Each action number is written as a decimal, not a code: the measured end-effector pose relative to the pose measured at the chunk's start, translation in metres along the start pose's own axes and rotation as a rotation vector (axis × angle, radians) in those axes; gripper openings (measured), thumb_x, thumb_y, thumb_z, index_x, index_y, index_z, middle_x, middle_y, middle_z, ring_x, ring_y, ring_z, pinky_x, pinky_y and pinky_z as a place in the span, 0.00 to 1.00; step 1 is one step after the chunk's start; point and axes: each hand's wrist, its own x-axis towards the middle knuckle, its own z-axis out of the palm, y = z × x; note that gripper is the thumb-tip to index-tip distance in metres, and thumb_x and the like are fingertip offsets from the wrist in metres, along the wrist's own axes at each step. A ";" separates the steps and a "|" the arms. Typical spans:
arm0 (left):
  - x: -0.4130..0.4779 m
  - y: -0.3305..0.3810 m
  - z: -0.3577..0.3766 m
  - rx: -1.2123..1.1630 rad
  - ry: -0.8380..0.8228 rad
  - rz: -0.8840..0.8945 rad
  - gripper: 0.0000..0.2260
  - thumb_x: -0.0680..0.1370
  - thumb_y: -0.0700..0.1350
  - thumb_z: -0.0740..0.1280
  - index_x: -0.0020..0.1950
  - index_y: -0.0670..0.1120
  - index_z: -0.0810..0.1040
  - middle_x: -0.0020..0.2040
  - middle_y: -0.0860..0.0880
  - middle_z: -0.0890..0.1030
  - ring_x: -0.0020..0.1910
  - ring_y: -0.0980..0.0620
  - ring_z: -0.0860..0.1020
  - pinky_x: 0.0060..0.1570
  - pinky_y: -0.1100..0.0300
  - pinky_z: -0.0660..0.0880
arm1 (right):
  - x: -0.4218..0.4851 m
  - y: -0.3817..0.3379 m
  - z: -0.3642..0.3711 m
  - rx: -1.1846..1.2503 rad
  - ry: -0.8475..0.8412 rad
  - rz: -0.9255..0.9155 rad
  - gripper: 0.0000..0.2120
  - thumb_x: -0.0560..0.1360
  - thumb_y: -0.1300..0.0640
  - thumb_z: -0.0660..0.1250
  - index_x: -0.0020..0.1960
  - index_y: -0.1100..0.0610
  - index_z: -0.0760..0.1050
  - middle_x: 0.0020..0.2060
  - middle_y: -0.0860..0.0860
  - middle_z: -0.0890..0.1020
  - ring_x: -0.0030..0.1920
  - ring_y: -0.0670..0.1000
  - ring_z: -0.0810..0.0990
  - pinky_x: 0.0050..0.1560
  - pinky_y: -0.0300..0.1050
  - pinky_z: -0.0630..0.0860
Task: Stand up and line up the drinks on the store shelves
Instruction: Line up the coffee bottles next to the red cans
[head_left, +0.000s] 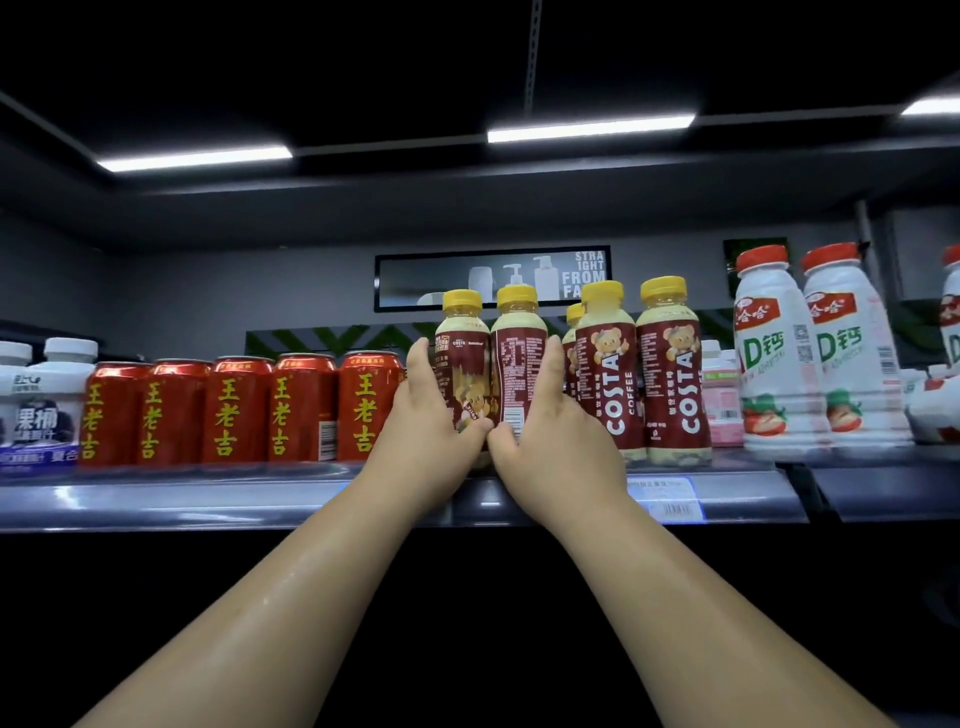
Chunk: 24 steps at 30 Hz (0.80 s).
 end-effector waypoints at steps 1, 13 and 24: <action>-0.001 -0.001 -0.001 0.005 -0.013 0.008 0.43 0.76 0.48 0.71 0.78 0.57 0.41 0.71 0.49 0.67 0.57 0.56 0.71 0.56 0.60 0.68 | 0.000 0.000 0.000 0.005 0.003 0.015 0.44 0.79 0.43 0.60 0.79 0.56 0.34 0.63 0.58 0.75 0.54 0.60 0.78 0.44 0.51 0.71; -0.003 -0.006 -0.010 -0.053 -0.077 -0.009 0.39 0.81 0.45 0.65 0.77 0.60 0.38 0.67 0.50 0.73 0.53 0.54 0.74 0.52 0.58 0.71 | 0.001 -0.004 -0.007 0.109 -0.035 0.094 0.49 0.77 0.40 0.63 0.78 0.51 0.29 0.71 0.57 0.70 0.62 0.60 0.75 0.57 0.54 0.73; -0.006 -0.007 -0.011 -0.002 -0.066 0.050 0.45 0.75 0.48 0.73 0.78 0.56 0.41 0.65 0.50 0.76 0.56 0.52 0.77 0.53 0.61 0.69 | -0.006 -0.005 -0.005 0.067 0.016 0.074 0.51 0.77 0.40 0.65 0.79 0.53 0.28 0.59 0.55 0.79 0.54 0.58 0.79 0.46 0.50 0.74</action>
